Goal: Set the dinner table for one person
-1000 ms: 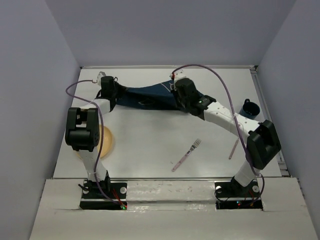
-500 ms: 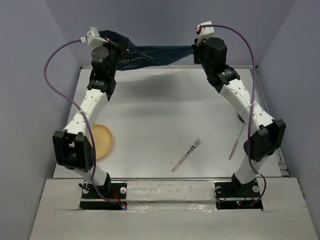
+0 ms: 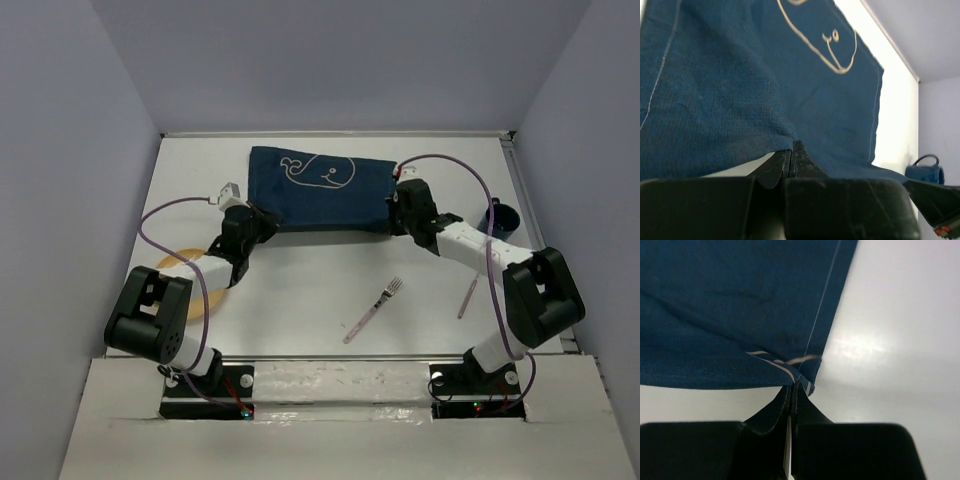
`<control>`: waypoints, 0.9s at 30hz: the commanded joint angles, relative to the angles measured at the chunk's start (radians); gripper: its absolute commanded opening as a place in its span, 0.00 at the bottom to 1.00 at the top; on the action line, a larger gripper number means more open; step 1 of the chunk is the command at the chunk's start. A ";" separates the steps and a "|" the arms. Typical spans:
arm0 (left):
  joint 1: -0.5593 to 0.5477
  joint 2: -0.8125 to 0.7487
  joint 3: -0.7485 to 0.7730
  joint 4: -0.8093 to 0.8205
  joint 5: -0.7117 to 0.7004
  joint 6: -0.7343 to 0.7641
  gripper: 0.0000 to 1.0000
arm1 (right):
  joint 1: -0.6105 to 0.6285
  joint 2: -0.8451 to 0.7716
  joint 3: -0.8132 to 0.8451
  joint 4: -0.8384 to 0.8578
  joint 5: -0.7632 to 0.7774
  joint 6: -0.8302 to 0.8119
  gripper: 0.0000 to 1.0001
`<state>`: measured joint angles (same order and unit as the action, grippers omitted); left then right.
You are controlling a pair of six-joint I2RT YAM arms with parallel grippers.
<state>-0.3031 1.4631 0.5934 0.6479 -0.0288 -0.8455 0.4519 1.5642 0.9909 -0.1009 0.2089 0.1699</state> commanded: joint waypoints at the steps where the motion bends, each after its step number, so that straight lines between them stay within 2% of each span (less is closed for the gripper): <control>1: -0.036 -0.035 -0.099 0.199 -0.075 -0.001 0.00 | -0.030 -0.050 -0.075 -0.005 0.098 0.178 0.00; 9: -0.117 -0.095 -0.288 0.249 -0.082 -0.014 0.00 | -0.030 -0.147 -0.219 -0.057 0.178 0.269 0.00; 11: -0.126 -0.113 -0.323 0.253 -0.083 -0.006 0.00 | -0.030 -0.197 -0.253 -0.040 0.158 0.283 0.00; 15: -0.133 -0.145 -0.360 0.243 -0.076 0.016 0.01 | -0.030 -0.234 -0.242 -0.089 0.168 0.325 0.00; 18: -0.133 -0.155 -0.374 0.236 -0.075 0.031 0.11 | -0.030 -0.257 -0.258 -0.097 0.161 0.355 0.00; 19: -0.133 -0.158 -0.377 0.237 -0.077 0.036 0.16 | -0.030 -0.266 -0.270 -0.099 0.158 0.362 0.08; 21: -0.133 -0.161 -0.377 0.236 -0.062 0.042 0.23 | -0.030 -0.271 -0.279 -0.111 0.161 0.385 0.15; 22: -0.134 -0.162 -0.376 0.234 -0.051 0.045 0.35 | -0.030 -0.277 -0.294 -0.114 0.158 0.391 0.25; 24: -0.133 -0.181 -0.376 0.228 -0.028 0.056 0.51 | -0.030 -0.309 -0.316 -0.117 0.146 0.405 0.34; 25: -0.134 -0.194 -0.379 0.216 -0.028 0.059 0.68 | -0.030 -0.322 -0.324 -0.115 0.139 0.405 0.49; 26: -0.133 -0.225 -0.380 0.208 -0.025 0.066 0.74 | -0.030 -0.346 -0.330 -0.125 0.133 0.401 0.56; 27: -0.133 -0.242 -0.379 0.197 -0.023 0.069 0.78 | -0.030 -0.358 -0.330 -0.128 0.127 0.396 0.57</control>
<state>-0.4423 1.3064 0.2249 0.8398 -0.0326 -0.8234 0.4297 1.2716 0.6754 -0.2016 0.3004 0.5499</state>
